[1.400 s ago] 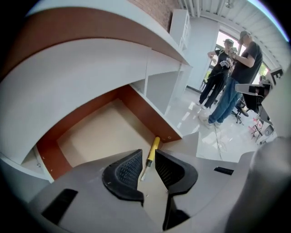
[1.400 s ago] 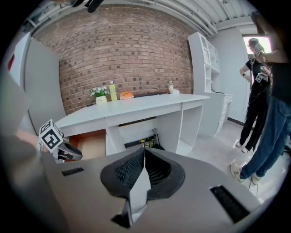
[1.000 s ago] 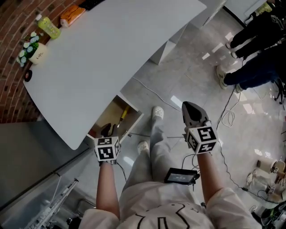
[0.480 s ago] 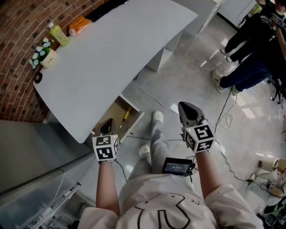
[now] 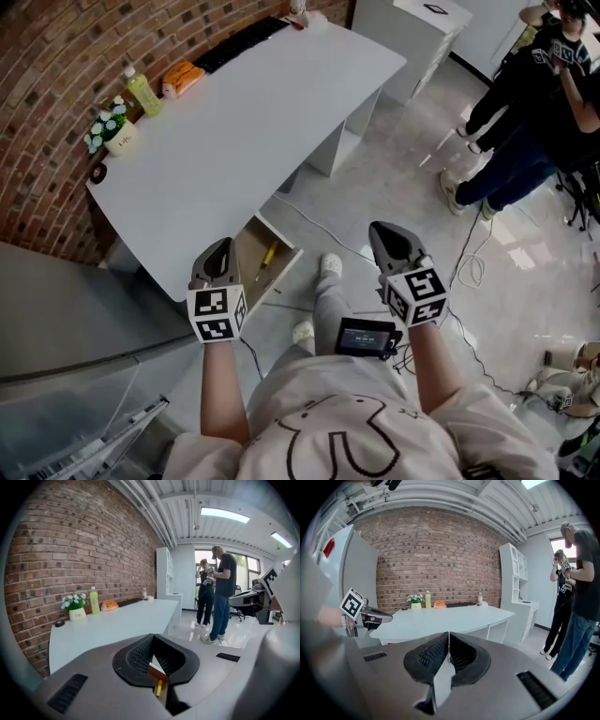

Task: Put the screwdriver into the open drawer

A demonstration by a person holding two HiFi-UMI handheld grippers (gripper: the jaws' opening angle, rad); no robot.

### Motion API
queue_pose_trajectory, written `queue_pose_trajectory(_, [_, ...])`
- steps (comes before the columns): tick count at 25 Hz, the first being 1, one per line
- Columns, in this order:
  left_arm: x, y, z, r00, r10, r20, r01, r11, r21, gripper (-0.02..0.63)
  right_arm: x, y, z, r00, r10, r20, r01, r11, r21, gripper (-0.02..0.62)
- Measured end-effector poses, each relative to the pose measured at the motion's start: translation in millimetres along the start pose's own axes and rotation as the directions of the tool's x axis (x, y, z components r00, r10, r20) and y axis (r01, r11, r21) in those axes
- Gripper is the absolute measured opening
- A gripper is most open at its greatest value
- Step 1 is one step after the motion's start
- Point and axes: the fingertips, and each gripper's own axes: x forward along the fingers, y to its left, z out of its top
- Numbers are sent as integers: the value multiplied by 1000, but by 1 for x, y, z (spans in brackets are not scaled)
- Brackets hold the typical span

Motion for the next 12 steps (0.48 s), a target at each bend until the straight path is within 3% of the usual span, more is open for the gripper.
queue_pose_trajectory(12, [-37,9,76,974,55,221,-59,998,10,14,-15,9,68,989,18,149,-5,996,-89,20])
